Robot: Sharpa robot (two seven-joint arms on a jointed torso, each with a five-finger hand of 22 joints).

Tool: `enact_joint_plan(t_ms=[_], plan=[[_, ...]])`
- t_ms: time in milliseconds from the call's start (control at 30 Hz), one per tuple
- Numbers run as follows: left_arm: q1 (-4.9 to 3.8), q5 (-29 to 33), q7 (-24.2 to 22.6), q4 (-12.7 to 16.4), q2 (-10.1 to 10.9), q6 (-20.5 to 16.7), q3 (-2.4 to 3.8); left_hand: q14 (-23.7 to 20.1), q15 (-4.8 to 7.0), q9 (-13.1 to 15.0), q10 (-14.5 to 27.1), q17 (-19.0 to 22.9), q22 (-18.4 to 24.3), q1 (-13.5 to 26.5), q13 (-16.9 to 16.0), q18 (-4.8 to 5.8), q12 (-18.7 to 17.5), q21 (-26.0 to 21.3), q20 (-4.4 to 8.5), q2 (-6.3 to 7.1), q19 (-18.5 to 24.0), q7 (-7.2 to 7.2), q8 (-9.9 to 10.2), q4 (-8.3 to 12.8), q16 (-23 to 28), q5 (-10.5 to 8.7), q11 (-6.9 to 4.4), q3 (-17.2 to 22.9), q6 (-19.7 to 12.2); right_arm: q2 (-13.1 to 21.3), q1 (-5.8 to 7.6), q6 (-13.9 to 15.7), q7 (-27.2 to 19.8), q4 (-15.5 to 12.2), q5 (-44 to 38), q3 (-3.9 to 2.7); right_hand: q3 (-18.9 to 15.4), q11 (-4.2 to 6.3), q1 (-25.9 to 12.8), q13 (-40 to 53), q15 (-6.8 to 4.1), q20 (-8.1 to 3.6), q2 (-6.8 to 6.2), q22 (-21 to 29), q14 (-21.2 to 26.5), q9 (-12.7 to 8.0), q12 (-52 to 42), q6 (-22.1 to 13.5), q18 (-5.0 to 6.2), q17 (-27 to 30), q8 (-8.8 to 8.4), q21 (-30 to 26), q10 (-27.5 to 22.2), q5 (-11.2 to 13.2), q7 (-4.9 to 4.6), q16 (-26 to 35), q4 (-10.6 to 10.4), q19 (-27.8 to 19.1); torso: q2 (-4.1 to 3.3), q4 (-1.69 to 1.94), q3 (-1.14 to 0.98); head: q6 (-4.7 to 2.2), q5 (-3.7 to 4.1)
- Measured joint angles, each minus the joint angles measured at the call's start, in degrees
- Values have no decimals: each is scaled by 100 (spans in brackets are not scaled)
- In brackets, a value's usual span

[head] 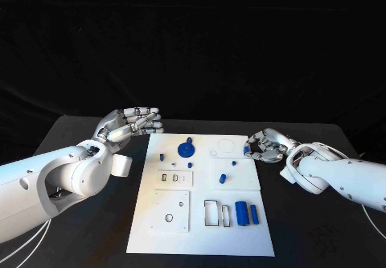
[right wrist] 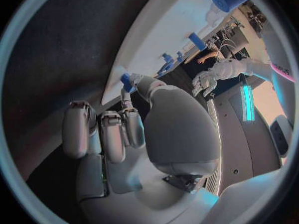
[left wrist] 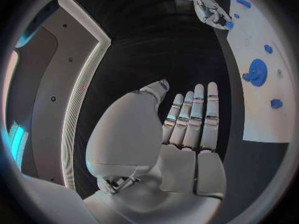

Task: Assemble the parts on the task board

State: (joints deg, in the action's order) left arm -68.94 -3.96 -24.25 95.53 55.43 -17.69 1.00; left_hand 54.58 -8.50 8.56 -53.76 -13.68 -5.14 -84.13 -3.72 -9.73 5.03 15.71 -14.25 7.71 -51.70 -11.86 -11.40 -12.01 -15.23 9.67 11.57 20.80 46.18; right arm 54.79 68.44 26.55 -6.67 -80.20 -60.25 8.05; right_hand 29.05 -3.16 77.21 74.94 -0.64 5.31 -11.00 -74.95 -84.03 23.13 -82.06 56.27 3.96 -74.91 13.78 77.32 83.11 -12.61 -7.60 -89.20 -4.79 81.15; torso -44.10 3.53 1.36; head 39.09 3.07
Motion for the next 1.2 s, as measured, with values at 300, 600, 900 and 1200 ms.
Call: enact_joint_plan(t_ms=[300, 600, 900, 1200], plan=[[0, 1, 0, 1, 5, 1, 0, 0, 0, 0, 0, 0, 0, 0, 0, 0, 0, 0, 0, 0, 0, 0, 0, 0, 0, 0, 0, 0, 0, 5, -2, 113, 0, -81, -1, 0, 60, 52, -62, -1, -41, -41, 60, 1, -1, 31, -42, 73, 0, 0, 100, 40, 52, -84, 32, 0, 11, 42, 1, 0, 2, 7, 4], [0, 1, 1, -10, 11, 2, 0, 0, 0, 0, 0, 1, -1, 0, 0, 0, 0, 0, 0, 0, 0, 0, 0, 0, 0, 0, 0, 0, 0, 64, 61, 317, 146, -591, -25, -18, 133, 72, -204, -1, -41, -61, 65, 2, -1, 31, -42, 74, 0, 0, 145, 72, 72, -286, 35, 0, -4, 61, 12, -8, 6, 27, -27], [0, 9, 1, -87, -23, 2, -1, 0, 0, -6, 0, -31, 11, 24, 0, 0, 0, 0, 0, -24, 0, 0, 0, 32, 27, 0, 0, 32, 0, -149, 215, 418, 545, -1363, -219, -27, 133, 72, -229, -2, -41, -61, 40, 2, -1, 31, -42, 73, 0, 0, 178, 106, 72, -318, 35, -24, -3, 61, 41, -15, 16, 42, -107], [3, 17, 4, -183, -133, 3, -2, 0, 0, -5, 0, -30, 11, 24, 0, 0, 0, 0, 0, -24, 0, 0, 0, 32, 26, 0, 0, 32, 0, -862, 182, 434, 1025, -1552, -494, -22, 159, 72, -234, -2, -82, -61, 35, 3, -2, 32, -42, 73, 0, 0, 219, 106, 72, -328, 36, -24, 22, 61, 99, -38, 38, 91, -196]])
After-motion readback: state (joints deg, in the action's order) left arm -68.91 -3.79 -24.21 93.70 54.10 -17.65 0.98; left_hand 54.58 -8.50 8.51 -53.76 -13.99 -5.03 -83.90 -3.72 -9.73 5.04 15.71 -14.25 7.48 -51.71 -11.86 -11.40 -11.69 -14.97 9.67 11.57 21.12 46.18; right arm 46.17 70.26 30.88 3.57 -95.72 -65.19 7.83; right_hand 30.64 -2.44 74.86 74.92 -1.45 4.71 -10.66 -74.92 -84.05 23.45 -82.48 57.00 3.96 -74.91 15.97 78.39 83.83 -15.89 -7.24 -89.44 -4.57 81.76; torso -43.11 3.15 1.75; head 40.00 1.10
